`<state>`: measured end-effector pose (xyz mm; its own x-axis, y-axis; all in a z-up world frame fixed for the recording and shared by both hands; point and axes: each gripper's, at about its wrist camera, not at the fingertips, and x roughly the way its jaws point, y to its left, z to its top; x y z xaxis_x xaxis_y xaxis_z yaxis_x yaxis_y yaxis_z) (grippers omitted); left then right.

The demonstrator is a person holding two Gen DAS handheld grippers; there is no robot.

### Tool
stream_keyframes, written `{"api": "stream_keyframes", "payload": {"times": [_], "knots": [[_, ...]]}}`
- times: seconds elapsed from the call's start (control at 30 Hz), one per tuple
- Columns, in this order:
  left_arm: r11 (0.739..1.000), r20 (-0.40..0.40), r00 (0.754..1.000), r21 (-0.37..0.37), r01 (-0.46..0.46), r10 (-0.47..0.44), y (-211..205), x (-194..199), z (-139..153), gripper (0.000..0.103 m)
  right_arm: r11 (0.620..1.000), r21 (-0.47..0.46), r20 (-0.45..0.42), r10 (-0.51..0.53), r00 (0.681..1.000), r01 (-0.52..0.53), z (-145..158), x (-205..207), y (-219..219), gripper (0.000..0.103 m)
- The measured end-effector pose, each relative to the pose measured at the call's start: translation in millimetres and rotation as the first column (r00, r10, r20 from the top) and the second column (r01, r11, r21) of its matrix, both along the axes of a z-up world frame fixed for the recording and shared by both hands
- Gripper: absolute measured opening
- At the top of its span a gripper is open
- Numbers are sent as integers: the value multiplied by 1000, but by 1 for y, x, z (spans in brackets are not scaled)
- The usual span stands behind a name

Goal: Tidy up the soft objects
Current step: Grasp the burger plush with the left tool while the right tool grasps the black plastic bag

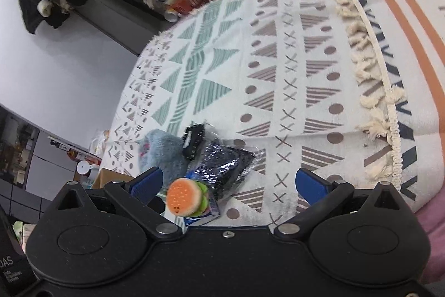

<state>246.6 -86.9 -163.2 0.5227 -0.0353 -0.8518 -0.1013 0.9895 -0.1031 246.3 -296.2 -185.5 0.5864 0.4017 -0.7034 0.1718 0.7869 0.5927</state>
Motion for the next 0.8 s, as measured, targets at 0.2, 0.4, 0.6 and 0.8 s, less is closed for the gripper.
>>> {"api": "stream_keyframes", "payload": {"times": [0.2,0.4,0.6,0.8], "knots": [[1000,-33,999,-15,12,-13,-9,14,-20,87,999,45,-29,11,1000,-10,-15,11,-1,103],[1000,-59,998,-23,14,-15,-9,27,-40,85,997,75,-87,19,996,-12,-34,26,-2,103],[999,-58,998,-52,-8,5,3,35,-50,67,997,77,-100,25,995,-17,-45,37,2,103],[995,-67,998,-102,-19,12,11,33,-50,52,997,70,-115,45,992,-38,-54,48,13,102]]}}
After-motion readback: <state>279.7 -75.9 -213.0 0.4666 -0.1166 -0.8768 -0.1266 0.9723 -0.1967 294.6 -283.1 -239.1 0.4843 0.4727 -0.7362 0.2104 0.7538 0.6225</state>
